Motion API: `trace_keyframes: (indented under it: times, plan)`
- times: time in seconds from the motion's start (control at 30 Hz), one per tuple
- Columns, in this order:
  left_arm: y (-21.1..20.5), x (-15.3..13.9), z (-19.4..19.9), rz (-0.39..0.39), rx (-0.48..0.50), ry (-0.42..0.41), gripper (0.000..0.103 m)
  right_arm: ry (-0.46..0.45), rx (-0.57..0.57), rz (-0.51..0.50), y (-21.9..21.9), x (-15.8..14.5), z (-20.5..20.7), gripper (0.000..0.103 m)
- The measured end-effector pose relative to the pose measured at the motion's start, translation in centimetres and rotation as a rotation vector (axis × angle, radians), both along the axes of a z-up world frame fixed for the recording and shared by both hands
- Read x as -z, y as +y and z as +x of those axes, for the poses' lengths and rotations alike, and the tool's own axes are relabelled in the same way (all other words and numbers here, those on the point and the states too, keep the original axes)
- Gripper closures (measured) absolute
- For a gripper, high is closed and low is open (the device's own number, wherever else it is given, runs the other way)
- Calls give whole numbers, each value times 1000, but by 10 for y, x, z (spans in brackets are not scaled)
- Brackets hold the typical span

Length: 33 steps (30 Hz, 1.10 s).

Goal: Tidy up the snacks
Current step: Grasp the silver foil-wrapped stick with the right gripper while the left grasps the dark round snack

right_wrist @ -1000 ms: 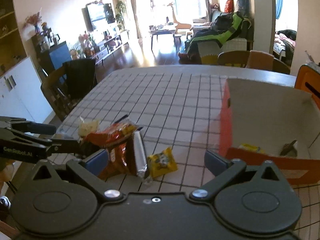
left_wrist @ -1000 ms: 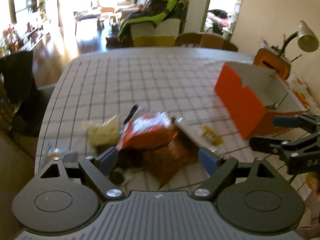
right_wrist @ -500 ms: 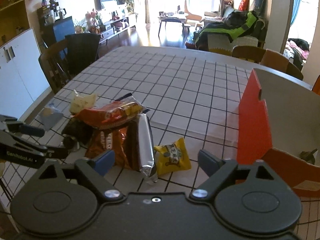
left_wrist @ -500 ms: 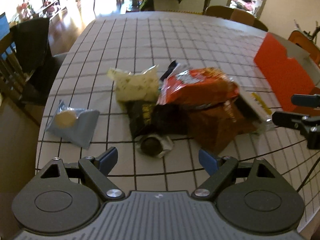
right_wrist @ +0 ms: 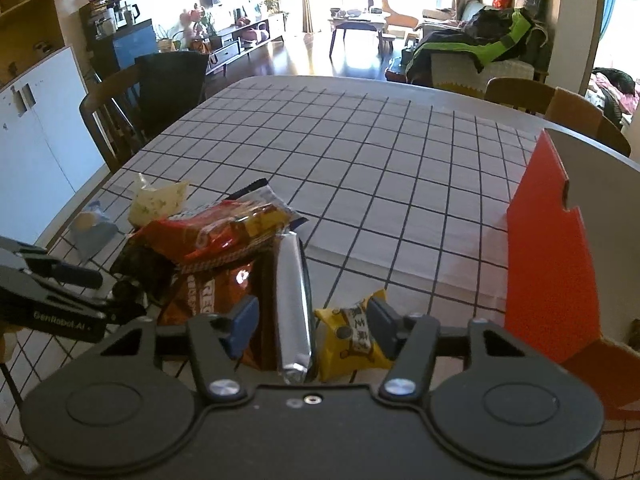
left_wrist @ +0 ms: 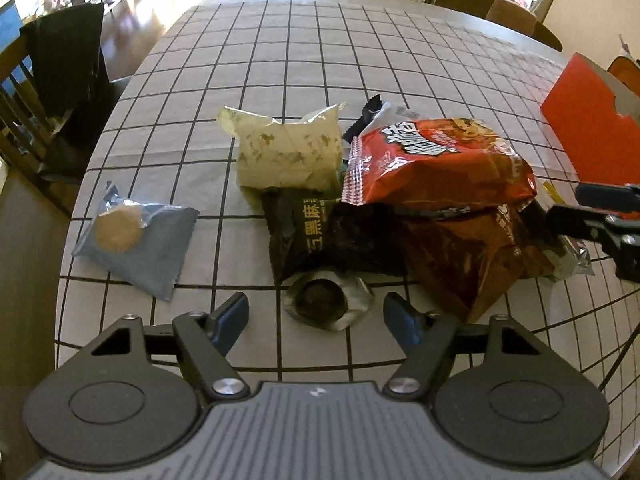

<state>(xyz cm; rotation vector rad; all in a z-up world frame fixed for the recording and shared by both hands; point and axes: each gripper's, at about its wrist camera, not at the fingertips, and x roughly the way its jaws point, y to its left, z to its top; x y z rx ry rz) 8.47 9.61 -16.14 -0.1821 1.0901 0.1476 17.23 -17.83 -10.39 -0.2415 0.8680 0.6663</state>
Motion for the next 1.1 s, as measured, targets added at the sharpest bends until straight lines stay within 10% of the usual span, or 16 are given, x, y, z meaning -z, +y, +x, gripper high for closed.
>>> trace_keyframes:
  times: [0.7, 1.1]
  plan:
    - [-1, -2, -6, 47, 26, -42, 72, 25, -36, -30, 24, 14, 10, 83]
    - [1, -6, -12, 5, 3, -47, 73, 18, 16, -5, 14, 3, -3, 85]
